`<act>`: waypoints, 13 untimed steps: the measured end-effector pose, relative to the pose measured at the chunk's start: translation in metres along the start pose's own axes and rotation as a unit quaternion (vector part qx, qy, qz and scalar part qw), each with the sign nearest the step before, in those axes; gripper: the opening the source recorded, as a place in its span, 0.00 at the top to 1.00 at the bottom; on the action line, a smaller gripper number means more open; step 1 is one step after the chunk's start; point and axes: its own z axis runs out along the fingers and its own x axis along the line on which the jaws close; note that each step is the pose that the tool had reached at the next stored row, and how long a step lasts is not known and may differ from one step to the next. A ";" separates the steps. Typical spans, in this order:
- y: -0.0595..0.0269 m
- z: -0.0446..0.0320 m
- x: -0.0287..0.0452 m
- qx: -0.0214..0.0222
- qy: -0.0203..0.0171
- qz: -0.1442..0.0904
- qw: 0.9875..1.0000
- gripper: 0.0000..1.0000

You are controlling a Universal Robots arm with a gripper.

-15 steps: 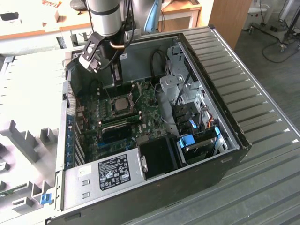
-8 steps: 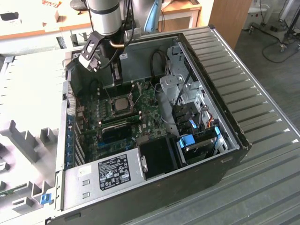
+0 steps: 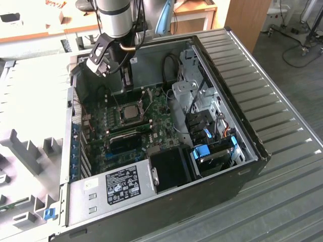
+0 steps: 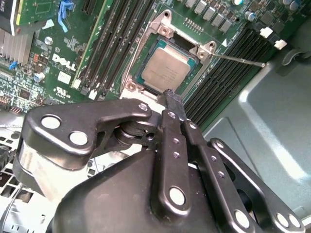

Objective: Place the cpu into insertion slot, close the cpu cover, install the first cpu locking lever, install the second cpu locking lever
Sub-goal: 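Close the cpu cover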

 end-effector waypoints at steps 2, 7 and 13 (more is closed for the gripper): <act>0.0026 0.0001 0.0000 0.000 0.000 0.000 1.000 0.89; 0.0062 0.0003 0.0000 0.000 0.000 0.000 1.000 0.89; 0.0064 -0.0010 0.0000 0.000 0.000 0.000 1.000 0.89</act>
